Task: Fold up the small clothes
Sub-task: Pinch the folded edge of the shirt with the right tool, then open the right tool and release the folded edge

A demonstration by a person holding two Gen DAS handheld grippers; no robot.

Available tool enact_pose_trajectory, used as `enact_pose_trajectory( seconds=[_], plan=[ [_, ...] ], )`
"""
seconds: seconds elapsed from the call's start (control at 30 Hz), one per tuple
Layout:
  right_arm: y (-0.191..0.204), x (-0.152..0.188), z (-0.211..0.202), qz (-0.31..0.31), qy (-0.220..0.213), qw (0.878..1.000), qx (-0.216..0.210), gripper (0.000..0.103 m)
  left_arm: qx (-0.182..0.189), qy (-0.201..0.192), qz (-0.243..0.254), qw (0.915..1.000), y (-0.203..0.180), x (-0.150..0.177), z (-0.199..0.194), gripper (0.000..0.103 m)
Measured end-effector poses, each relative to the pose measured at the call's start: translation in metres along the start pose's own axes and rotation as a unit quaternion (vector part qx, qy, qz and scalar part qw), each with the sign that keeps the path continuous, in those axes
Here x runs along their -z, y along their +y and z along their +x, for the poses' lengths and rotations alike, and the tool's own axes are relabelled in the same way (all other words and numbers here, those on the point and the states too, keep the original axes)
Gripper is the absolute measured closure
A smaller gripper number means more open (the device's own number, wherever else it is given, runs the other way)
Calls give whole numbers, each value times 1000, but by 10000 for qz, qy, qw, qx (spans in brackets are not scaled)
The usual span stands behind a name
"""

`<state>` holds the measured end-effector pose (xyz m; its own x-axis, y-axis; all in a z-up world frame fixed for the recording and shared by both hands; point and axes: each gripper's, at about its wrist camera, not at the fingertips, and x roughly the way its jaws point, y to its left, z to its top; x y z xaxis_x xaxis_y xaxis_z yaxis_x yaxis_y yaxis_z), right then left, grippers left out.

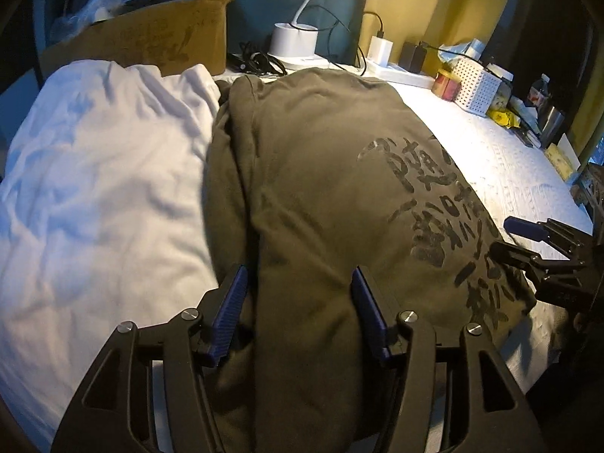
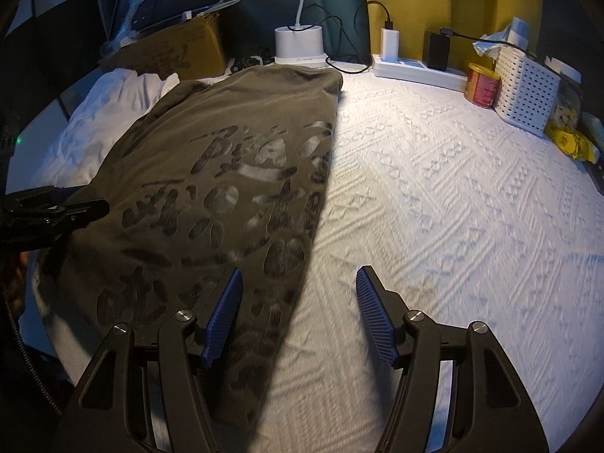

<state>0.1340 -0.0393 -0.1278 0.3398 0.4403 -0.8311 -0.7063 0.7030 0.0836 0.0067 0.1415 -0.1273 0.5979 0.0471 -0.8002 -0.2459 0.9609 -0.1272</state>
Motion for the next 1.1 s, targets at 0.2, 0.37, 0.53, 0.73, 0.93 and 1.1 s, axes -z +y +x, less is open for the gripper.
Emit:
enact_pose_trajectory(
  seconds=[0.2, 0.37, 0.53, 0.73, 0.93, 1.1],
  plan=[
    [9, 13, -9, -97, -18, 9999, 44, 37, -127, -94, 114, 9998, -3, 8, -6, 46],
    [21, 26, -18, -123, -91, 9995, -261, 64, -133, -114, 114, 9998, 0, 12, -8, 46],
    [30, 33, -24, -68, -112, 9989, -445, 88, -154, -104, 151, 9997, 1, 16, -11, 46],
    [33, 40, -32, -23, -95, 9989, -448, 89, -24, -221, 214, 9995, -4, 15, -26, 46],
    [22, 43, -47, 142, -97, 9994, -314, 80, 89, -567, 403, 9975, -26, 5, -44, 46],
    [3, 41, -68, 303, -398, 9987, -103, 43, 323, -749, 564, 9951, -47, -7, -50, 21]
  ],
)
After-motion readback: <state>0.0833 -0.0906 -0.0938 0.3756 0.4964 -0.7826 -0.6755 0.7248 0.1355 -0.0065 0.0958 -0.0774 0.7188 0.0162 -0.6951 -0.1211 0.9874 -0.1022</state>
